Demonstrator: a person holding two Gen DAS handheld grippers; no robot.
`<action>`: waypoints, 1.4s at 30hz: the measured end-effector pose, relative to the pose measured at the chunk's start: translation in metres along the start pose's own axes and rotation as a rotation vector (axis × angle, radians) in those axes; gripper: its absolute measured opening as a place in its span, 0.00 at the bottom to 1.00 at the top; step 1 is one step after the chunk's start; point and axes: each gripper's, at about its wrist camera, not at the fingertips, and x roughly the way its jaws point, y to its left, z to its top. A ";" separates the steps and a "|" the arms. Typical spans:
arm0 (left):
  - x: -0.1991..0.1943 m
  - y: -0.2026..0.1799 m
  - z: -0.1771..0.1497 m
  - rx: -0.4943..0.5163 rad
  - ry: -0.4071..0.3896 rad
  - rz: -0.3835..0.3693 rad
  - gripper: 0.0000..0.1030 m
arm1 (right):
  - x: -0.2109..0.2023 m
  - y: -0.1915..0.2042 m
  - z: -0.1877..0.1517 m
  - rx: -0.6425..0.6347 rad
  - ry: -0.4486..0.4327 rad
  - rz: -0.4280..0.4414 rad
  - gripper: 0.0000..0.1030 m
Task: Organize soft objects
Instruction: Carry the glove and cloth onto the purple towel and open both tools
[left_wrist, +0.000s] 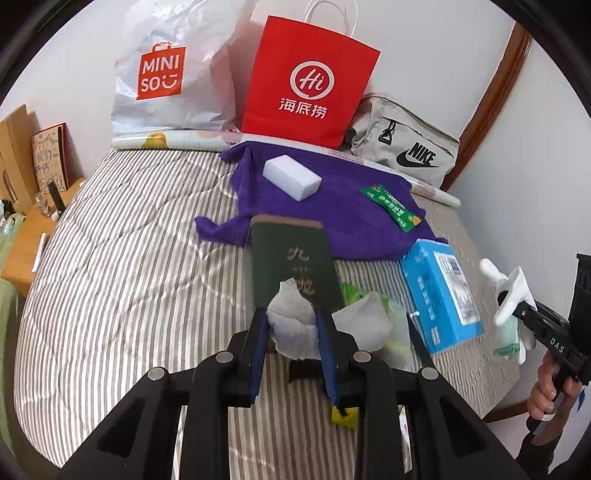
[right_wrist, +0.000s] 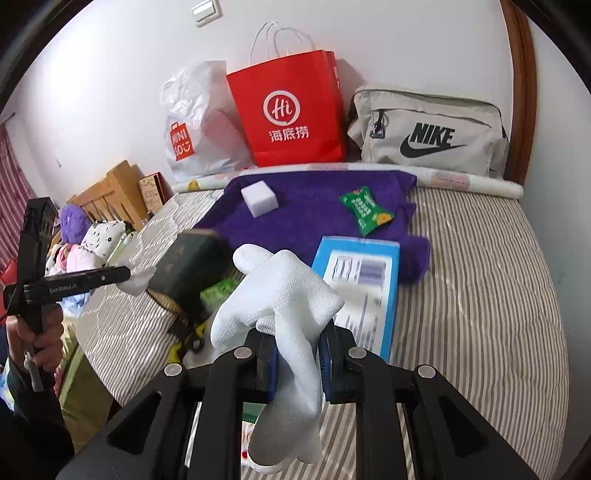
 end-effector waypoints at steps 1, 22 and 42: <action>0.001 -0.001 0.004 0.003 -0.002 -0.002 0.25 | 0.002 -0.001 0.007 -0.004 -0.003 -0.002 0.17; 0.076 0.004 0.094 -0.006 0.021 0.006 0.25 | 0.106 -0.036 0.117 0.017 0.052 -0.032 0.18; 0.164 0.004 0.137 0.093 0.133 0.103 0.25 | 0.192 -0.048 0.135 -0.024 0.180 -0.070 0.18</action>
